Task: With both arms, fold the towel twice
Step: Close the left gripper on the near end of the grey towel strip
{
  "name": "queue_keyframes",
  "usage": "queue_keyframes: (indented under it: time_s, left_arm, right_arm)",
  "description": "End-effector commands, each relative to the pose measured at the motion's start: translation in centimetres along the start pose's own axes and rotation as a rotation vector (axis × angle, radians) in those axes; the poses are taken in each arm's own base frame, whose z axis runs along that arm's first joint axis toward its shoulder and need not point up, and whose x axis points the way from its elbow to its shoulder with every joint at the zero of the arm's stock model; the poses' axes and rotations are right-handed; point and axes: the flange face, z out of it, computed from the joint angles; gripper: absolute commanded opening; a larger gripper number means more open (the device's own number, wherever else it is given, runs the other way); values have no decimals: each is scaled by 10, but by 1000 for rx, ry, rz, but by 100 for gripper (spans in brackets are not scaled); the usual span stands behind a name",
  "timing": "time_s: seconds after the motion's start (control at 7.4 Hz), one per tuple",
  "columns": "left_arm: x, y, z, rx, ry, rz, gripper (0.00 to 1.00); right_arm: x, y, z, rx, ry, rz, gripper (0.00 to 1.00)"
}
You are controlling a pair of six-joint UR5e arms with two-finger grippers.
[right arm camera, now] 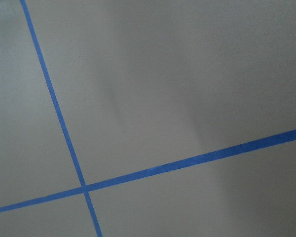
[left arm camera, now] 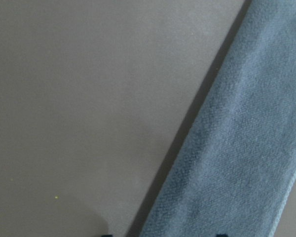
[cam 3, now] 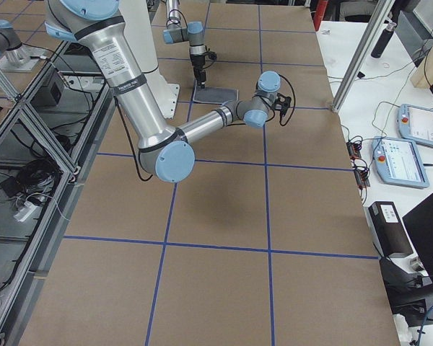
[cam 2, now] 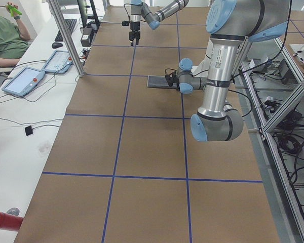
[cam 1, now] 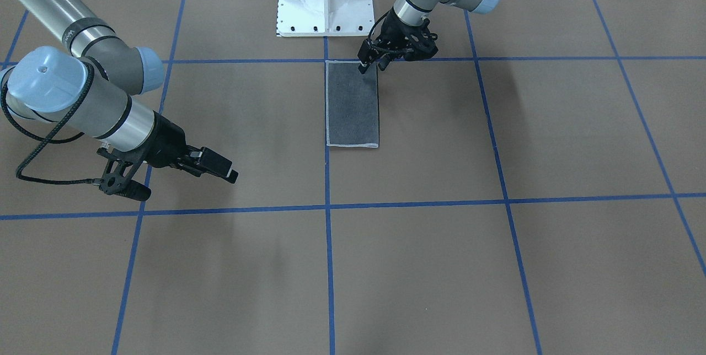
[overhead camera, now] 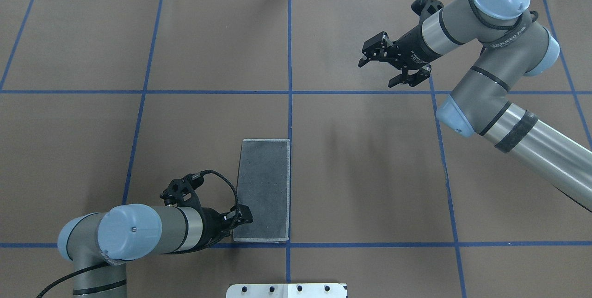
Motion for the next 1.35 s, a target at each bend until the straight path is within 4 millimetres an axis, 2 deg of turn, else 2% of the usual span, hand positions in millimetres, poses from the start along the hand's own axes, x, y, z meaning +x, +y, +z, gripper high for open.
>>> queue_keyframes:
  time_s: [0.0,0.81,0.95,1.22]
  left_arm:
    - [-1,2,1,-2,-2,0,69]
    - [-1,11,2,-16,-3,6,65]
    - [1,12,2,-17,0,7,57]
    - [2,12,2,-17,2,7,26]
  right_arm:
    - [2,0,0,-1,3,2,99]
    - [3,0,0,-1,3,2,99]
    - [4,-1,0,1,3,4,99]
    - [4,0,0,-1,3,4,99]
